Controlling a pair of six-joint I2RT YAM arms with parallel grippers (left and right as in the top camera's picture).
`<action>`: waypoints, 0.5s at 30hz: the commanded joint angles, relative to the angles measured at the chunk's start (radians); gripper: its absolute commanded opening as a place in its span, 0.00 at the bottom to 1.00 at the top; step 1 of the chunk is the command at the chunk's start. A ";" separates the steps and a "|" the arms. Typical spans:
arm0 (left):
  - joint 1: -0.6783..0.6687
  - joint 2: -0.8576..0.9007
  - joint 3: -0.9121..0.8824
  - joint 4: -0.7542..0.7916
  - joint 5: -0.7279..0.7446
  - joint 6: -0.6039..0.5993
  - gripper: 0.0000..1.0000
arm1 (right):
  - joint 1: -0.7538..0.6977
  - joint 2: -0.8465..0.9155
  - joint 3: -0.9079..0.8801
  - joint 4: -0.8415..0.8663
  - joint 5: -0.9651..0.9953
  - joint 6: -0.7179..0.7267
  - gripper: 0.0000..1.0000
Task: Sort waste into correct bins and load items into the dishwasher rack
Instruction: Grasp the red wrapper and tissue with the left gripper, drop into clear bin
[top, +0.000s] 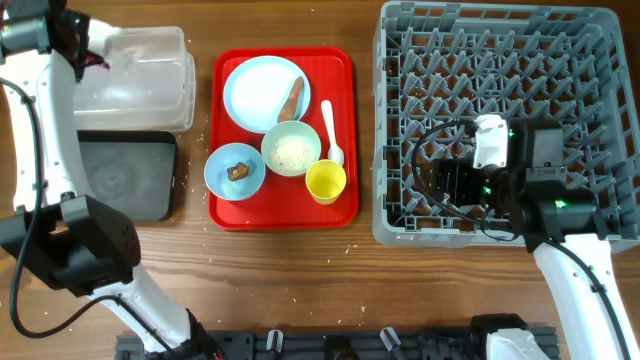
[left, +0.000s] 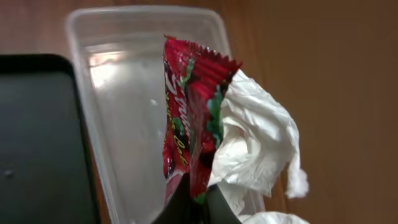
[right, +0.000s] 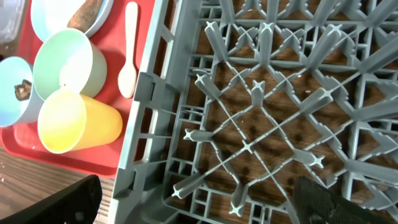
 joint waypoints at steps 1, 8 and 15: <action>0.009 0.041 -0.088 0.047 -0.133 -0.213 0.04 | -0.002 0.008 0.022 -0.001 -0.017 0.041 1.00; 0.008 0.195 -0.097 0.131 -0.132 -0.163 1.00 | -0.002 0.008 0.022 -0.001 -0.017 0.052 1.00; -0.019 0.068 -0.096 0.203 0.008 0.380 1.00 | -0.002 0.008 0.022 0.018 -0.018 0.052 1.00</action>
